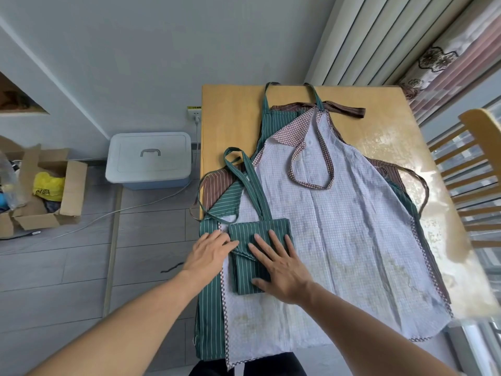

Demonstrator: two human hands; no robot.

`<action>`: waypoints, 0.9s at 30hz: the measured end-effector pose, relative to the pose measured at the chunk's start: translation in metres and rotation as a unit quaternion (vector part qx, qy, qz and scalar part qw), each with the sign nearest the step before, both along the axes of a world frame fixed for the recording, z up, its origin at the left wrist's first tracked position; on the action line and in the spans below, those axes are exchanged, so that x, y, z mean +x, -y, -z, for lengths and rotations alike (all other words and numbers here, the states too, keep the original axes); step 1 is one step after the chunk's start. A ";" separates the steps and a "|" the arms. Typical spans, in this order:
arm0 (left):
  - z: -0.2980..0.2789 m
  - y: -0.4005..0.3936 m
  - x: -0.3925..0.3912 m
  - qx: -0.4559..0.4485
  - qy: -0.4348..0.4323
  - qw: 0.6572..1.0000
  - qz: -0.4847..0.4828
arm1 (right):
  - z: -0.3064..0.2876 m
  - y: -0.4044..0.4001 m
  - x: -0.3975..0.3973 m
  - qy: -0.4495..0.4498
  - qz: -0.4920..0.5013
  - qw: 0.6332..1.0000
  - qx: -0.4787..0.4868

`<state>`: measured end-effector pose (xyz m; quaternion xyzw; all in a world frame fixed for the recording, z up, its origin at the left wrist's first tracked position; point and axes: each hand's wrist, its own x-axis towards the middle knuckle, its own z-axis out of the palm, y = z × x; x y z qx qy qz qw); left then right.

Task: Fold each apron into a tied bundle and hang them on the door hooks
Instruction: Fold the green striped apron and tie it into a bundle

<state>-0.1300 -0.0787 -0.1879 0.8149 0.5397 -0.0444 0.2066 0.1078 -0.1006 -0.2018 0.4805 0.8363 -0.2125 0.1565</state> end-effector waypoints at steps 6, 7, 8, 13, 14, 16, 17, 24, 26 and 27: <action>-0.013 -0.004 0.005 -0.077 -0.032 0.995 -0.045 | 0.015 0.025 0.015 0.001 -0.043 0.996 0.073; -0.010 -0.005 0.003 -0.057 -0.036 0.997 -0.042 | 0.014 0.028 0.018 -0.003 -0.053 0.995 0.082; -0.006 -0.005 0.002 -0.027 -0.047 0.998 -0.031 | 0.014 0.032 0.023 -0.009 -0.058 0.994 0.088; -0.001 0.012 0.004 0.015 -0.036 0.999 0.027 | 0.014 0.036 0.028 -0.001 -0.030 0.997 0.065; -0.001 0.019 0.006 0.009 -0.018 0.998 0.058 | 0.015 0.035 0.027 0.009 -0.028 0.998 0.062; 0.004 0.032 0.011 -0.011 0.017 0.991 0.133 | 0.014 0.033 0.025 0.017 -0.021 0.998 0.062; 0.006 0.036 0.013 -0.040 0.025 0.986 0.158 | 0.011 0.031 0.025 0.008 -0.009 0.998 0.064; 0.019 0.024 0.009 -0.099 0.112 0.986 0.076 | -0.033 -0.015 0.032 -0.145 0.151 0.977 -0.038; 0.011 0.015 0.013 -0.127 0.156 0.979 -0.029 | -0.041 -0.029 0.036 -0.184 0.217 0.953 -0.106; 0.007 0.010 0.017 -0.151 0.173 0.969 -0.088 | -0.044 -0.035 0.038 -0.208 0.241 0.938 -0.139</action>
